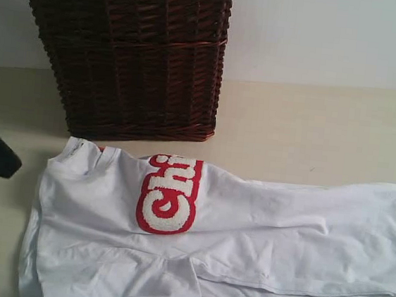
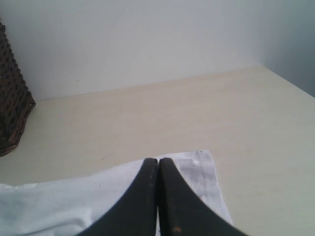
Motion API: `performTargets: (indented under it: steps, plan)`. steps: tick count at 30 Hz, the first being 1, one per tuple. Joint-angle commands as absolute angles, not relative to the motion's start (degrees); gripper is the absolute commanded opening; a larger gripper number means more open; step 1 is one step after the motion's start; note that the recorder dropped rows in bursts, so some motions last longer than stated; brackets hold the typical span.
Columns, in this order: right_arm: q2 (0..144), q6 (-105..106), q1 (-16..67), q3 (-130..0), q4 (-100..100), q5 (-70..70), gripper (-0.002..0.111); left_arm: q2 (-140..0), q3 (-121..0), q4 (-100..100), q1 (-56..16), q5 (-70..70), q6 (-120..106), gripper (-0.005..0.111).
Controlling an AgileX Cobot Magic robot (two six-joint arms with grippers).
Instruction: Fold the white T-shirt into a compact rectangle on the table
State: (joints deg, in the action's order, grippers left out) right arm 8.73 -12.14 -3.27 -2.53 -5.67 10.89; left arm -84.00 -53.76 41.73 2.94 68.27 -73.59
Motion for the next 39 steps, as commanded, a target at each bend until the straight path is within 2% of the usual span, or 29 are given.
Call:
performTargets:
  steps: [1, 7, 11, 15, 20, 22, 29, 39]
  plan:
    - [8.4, -12.2, -3.7, -2.4, -5.9, 10.6, 0.000, -84.0, -49.6, 43.3, 3.0, 61.1, -73.1, 0.000]
    - [8.4, -12.2, -3.7, -2.4, -5.9, 10.6, 0.000, -84.2, -49.0, 45.1, 1.6, 58.2, -73.5, 0.000]
    - [8.4, -12.2, -3.7, -2.4, -5.9, 10.6, 0.000, -84.2, -48.1, 38.6, -7.0, 63.8, -81.9, 0.001]
    - [8.4, -12.2, -3.7, -2.4, -5.9, 10.6, 0.000, -84.5, -45.3, 36.4, -18.2, 60.1, -95.5, 0.018]
    - [8.4, -12.2, -3.7, -2.4, -5.9, 10.6, 0.000, -86.7, -42.9, 33.3, -26.1, 57.5, -102.7, 0.041]
    - [8.4, -12.2, -3.7, -2.4, -5.9, 10.6, 0.000, -86.9, -40.9, 34.0, -27.9, 55.3, -106.4, 0.047]
    - [8.4, -12.2, -3.7, -2.4, -5.9, 10.6, 0.000, -87.8, -34.1, 39.7, -32.3, 46.1, -120.2, 0.048]
    - [8.4, -12.2, -3.7, -2.4, -5.8, 10.6, 0.000, -89.3, -29.7, 48.3, -37.9, 40.9, -120.2, 0.048]
